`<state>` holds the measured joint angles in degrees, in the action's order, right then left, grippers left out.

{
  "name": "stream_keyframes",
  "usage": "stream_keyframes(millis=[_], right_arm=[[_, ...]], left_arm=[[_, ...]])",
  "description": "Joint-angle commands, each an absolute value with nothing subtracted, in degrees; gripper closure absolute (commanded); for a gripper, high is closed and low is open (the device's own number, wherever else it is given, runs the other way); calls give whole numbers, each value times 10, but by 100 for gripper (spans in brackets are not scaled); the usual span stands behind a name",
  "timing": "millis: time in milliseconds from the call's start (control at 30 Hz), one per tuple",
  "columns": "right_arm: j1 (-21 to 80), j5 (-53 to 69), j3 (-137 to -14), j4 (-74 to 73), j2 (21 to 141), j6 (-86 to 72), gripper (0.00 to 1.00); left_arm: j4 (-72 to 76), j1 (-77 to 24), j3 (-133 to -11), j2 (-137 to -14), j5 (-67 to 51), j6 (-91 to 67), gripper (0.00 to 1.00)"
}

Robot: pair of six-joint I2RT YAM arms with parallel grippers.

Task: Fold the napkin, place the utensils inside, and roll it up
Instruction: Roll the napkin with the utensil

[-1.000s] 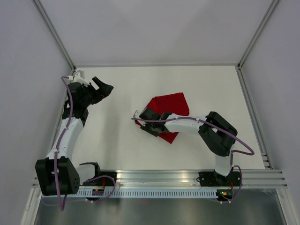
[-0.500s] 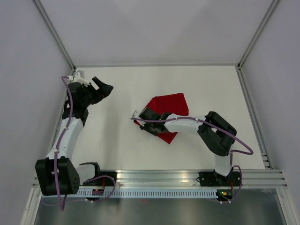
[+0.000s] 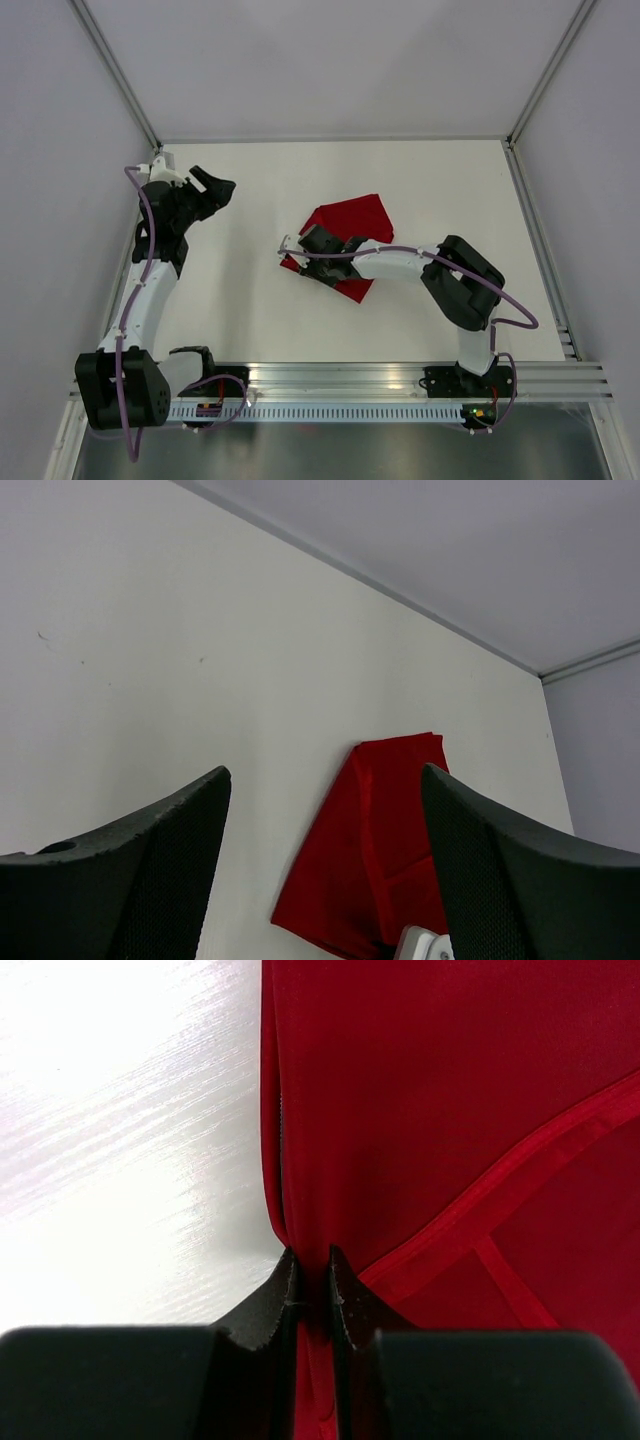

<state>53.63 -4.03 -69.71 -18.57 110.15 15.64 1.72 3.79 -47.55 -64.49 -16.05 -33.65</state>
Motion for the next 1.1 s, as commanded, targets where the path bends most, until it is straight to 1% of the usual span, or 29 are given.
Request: stream_keyframes(millis=[0, 200, 367, 467, 567, 633, 700, 733, 800, 867, 933, 1000, 1067], right_arm=[[518, 60, -681, -244, 1147, 191, 98], [464, 167, -693, -300, 1157, 255, 100], [439, 238, -729, -375, 1182, 311, 100], [428, 264, -754, -418, 1207, 337, 100], [421, 280, -790, -467, 1230, 364, 100], [411, 299, -808, -506, 1257, 378, 100], [400, 311, -830, -539, 1279, 395, 100], [396, 315, -843, -549, 1286, 402, 99], [387, 322, -852, -575, 1303, 417, 99], [379, 321, -860, -582, 1314, 421, 100], [376, 321, -860, -586, 1318, 427, 100], [373, 318, -861, -591, 1324, 429, 100], [370, 317, -864, -596, 1328, 436, 99]], left_arm=[[79, 40, -453, -601, -129, -352, 20], [223, 34, -347, -537, -95, -361, 22], [340, 9, -300, -486, -68, -326, 23], [410, -41, -279, -471, -69, -253, 25], [469, -72, -251, -473, -97, -206, 25], [505, -119, -231, -477, -108, -144, 27], [537, -182, -206, -470, -95, -59, 27], [541, -200, -199, -468, -79, -35, 27], [542, -234, -185, -458, -83, 16, 26], [571, -259, -167, -447, -81, 41, 26], [597, -265, -139, -420, -48, 40, 25], [579, -265, -134, -405, -69, 55, 23], [524, -287, -144, -403, -109, 79, 22]])
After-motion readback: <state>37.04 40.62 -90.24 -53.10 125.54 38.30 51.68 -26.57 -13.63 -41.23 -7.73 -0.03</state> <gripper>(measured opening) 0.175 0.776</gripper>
